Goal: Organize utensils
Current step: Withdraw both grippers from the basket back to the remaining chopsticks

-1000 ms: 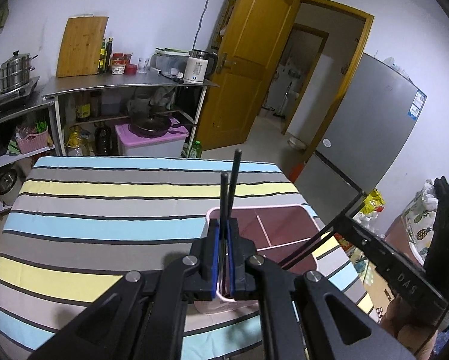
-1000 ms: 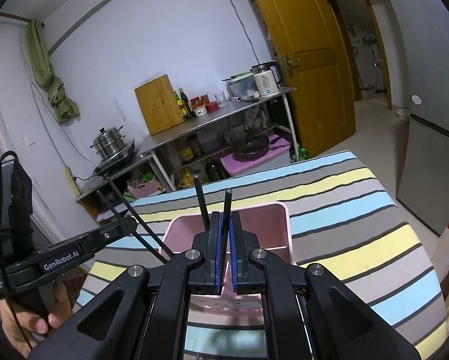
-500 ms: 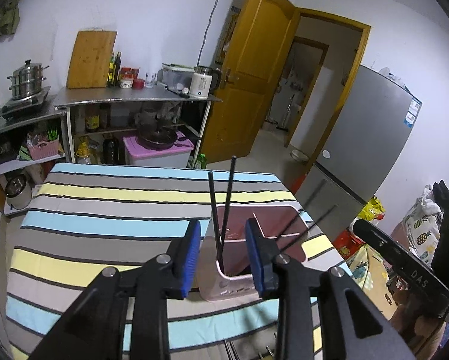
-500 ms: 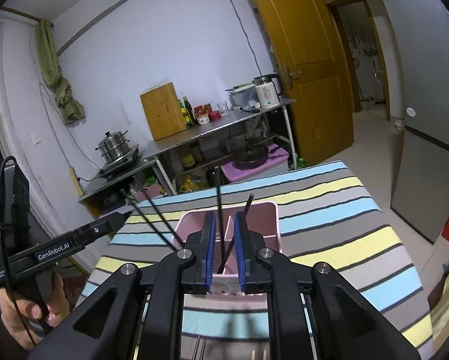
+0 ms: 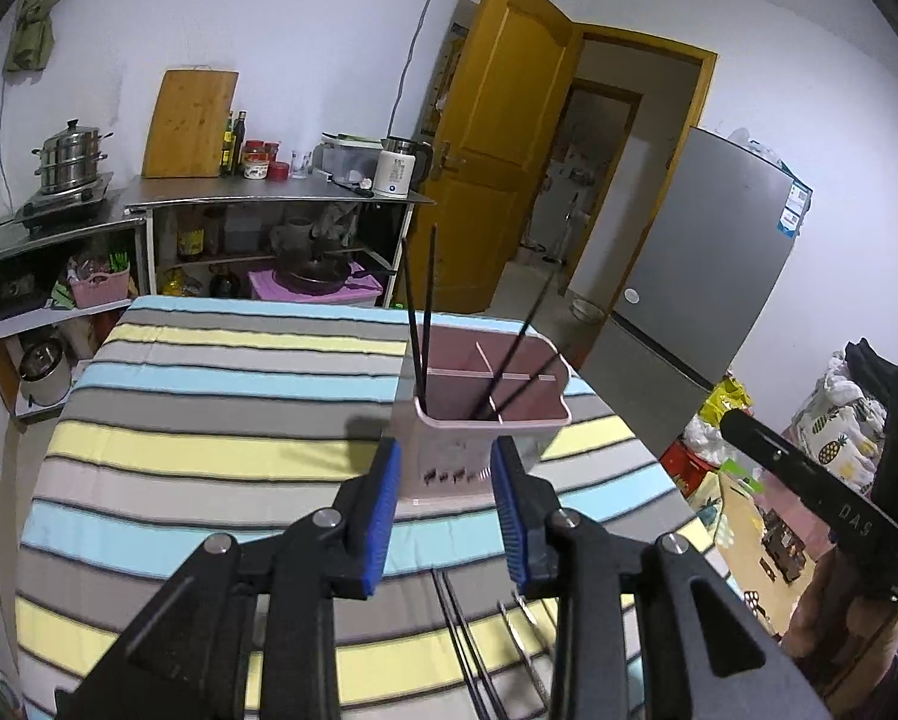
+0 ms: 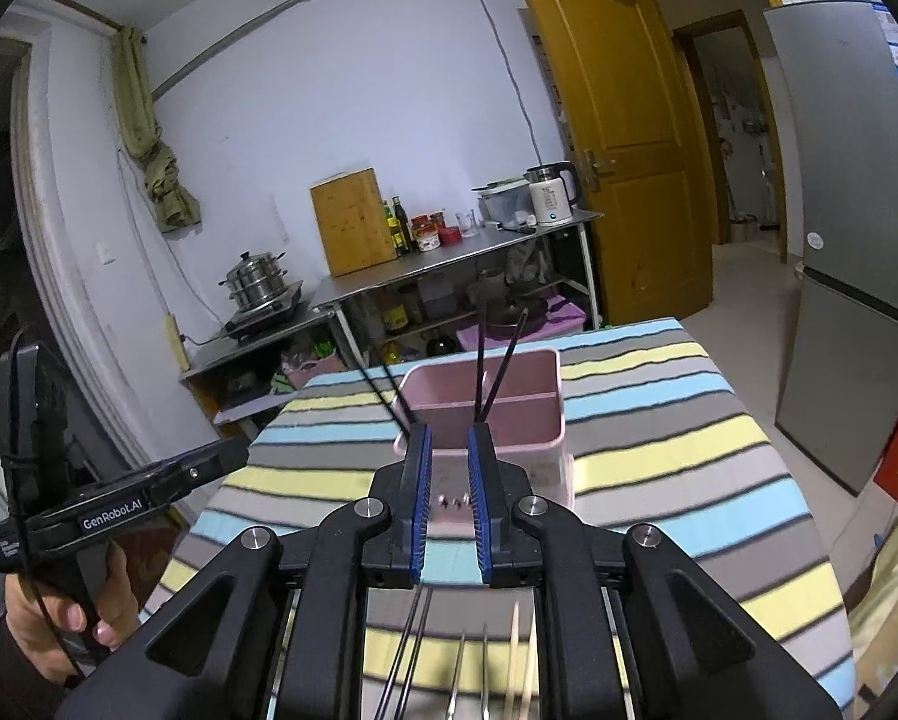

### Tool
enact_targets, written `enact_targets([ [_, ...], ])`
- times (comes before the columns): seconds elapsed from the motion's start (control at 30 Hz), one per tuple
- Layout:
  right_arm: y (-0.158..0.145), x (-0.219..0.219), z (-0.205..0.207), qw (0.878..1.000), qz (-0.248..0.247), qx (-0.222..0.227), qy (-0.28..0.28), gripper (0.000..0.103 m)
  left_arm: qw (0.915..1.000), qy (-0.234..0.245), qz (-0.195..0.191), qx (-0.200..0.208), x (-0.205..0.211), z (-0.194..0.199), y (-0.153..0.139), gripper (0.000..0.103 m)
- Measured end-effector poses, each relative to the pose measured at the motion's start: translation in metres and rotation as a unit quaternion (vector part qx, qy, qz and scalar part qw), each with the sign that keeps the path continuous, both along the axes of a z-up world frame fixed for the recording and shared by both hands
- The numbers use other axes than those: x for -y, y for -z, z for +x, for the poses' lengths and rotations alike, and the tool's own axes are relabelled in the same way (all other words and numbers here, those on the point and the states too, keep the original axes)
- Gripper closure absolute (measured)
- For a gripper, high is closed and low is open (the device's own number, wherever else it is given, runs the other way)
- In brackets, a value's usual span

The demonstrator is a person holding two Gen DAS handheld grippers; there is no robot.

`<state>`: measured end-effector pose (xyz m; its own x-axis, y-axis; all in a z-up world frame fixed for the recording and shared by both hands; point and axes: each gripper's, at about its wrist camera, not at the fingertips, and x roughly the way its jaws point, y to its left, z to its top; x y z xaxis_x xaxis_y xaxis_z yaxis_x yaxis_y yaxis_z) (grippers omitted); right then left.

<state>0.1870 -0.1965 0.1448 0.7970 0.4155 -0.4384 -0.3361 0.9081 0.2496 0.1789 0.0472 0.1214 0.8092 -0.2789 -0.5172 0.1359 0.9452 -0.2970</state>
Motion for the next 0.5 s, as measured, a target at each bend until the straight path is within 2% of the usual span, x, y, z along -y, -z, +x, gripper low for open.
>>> enact_targets([
  [0.23,0.016,0.003,-0.037,1.0,-0.006,-0.01,-0.006,0.091,1.0,0.003,0.003,0.0,0.004,-0.037,0.014,0.071],
  [0.5,0.038,0.007,-0.056,0.999,-0.01,-0.03,-0.01,0.09,0.9996,0.012,0.018,-0.017,0.014,-0.061,0.038,0.071],
])
